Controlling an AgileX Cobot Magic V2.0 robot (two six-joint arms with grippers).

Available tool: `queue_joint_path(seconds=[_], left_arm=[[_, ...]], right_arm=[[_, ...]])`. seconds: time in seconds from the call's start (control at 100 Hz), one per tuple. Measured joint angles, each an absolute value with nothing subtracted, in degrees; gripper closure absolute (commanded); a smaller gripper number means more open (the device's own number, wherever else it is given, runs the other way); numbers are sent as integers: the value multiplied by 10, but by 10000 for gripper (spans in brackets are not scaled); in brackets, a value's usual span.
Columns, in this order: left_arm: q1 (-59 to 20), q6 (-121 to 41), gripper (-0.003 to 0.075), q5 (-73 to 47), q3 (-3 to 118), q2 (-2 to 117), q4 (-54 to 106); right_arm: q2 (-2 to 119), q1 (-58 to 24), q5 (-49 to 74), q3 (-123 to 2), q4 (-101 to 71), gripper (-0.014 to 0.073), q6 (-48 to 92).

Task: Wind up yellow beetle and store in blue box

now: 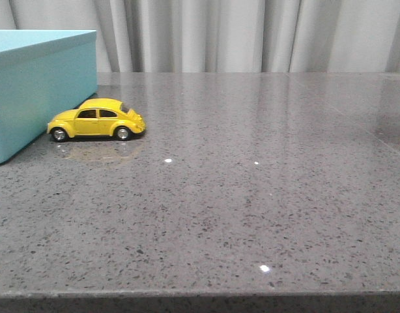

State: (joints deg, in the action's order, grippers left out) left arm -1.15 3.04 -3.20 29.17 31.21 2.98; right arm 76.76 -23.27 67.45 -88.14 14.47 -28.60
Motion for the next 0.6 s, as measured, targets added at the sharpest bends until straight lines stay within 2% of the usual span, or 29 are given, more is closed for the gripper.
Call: queue_joint_path(seconds=[0.06,0.11,0.23,0.3,0.37,0.6], left_arm=[[-21,30,694,-51,307,325,30],[-36,30,628,-65,323,338,29],[-80,30,365,-92,367,377,14],[-110,30,258,-98,391,404,8],[-140,30,225,-106,419,435,0],[-228,21,224,-220,548,556,-69]], right_arm=[[767,-233,673,-881,145,32,-286],[765,-234,672,-881,145,32,-286],[753,-235,671,-881,145,32,-282],[744,-235,671,-880,145,32,-281],[735,-235,671,-878,145,32,-281],[718,-235,671,-878,145,32,-278]])
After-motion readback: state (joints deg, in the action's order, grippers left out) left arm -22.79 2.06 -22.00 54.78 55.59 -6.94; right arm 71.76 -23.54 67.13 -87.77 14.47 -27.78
